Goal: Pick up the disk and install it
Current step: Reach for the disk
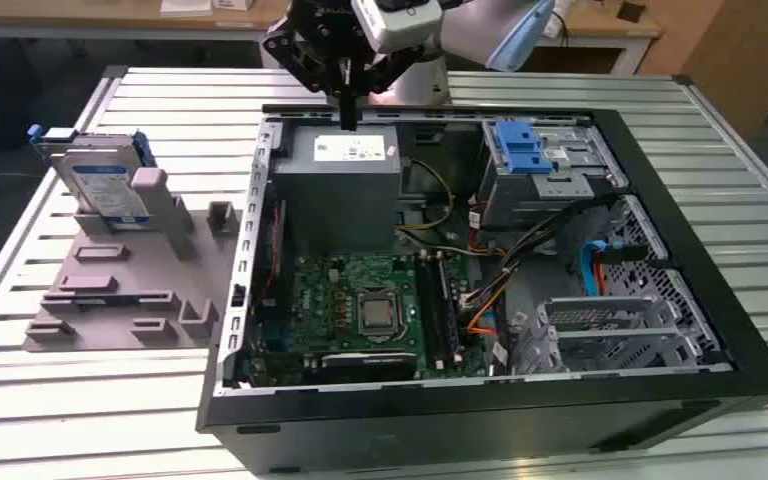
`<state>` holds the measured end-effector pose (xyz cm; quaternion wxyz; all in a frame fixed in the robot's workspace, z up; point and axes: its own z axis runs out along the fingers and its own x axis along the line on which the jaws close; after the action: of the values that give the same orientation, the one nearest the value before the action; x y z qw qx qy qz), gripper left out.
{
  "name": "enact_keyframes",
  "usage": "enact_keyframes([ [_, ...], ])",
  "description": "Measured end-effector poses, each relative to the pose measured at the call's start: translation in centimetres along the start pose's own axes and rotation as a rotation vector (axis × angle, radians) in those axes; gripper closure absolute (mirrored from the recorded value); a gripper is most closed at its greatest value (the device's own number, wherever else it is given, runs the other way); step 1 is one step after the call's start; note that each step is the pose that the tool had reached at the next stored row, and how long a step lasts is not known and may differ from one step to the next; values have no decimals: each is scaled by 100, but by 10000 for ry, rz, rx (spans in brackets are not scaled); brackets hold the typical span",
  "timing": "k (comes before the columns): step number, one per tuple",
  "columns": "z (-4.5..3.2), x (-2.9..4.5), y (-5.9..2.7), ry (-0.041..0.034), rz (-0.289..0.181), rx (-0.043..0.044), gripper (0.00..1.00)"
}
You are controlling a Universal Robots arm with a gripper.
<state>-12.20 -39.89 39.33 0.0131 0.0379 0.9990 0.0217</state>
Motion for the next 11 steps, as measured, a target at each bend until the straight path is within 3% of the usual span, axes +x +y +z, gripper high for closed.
enact_keyframes([
  [11, 0, 23, -2, 0, 0, 0, 89],
])
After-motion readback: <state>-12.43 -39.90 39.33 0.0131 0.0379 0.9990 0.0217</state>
